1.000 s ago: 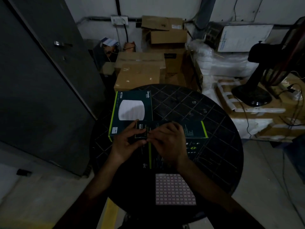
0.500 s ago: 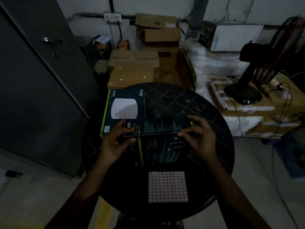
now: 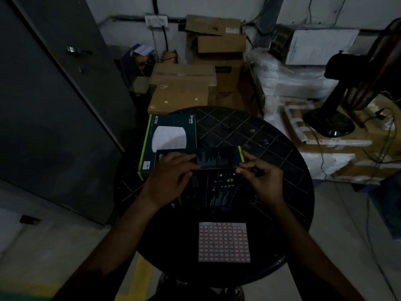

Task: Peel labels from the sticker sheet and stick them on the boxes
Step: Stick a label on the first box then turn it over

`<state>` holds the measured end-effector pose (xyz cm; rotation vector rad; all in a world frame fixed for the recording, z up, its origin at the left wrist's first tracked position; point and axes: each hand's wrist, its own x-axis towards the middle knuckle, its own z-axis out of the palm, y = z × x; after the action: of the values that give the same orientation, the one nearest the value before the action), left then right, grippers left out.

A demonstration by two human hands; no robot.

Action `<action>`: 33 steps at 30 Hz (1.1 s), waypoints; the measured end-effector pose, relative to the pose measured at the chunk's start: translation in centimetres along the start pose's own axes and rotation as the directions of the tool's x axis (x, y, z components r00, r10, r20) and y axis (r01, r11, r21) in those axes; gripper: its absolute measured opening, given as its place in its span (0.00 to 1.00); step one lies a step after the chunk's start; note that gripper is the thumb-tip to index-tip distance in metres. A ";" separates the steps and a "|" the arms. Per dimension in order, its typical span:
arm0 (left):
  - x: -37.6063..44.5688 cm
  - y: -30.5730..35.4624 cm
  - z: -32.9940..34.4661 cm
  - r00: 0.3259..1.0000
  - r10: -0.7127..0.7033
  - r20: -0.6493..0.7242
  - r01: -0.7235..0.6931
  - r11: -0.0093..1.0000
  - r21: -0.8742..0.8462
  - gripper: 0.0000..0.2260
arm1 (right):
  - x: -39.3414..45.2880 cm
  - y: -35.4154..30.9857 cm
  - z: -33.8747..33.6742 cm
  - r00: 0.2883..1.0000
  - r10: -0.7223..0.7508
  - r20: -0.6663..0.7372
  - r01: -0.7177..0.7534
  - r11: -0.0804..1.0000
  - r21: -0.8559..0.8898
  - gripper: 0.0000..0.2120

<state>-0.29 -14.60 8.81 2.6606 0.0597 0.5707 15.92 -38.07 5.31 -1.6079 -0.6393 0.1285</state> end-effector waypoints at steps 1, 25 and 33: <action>0.8 0.9 0.6 0.998 0.015 0.064 -0.015 1.000 -0.001 0.14 | -0.5 0.2 0.0 1.000 0.018 0.008 -0.018 1.000 0.025 0.13; 1.2 0.7 1.1 0.981 -0.002 0.192 0.009 0.999 -0.035 0.23 | -12.5 13.3 3.5 0.670 0.655 0.349 0.149 0.342 -0.928 0.42; 1.2 1.0 0.7 0.977 -0.013 0.212 0.031 0.996 -0.084 0.23 | -11.9 14.2 3.4 0.693 0.641 0.331 0.169 0.301 -0.938 0.43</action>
<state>1.00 -15.64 9.13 2.6160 0.0022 0.2733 9.07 -40.76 -12.07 -2.9221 -1.1330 0.7706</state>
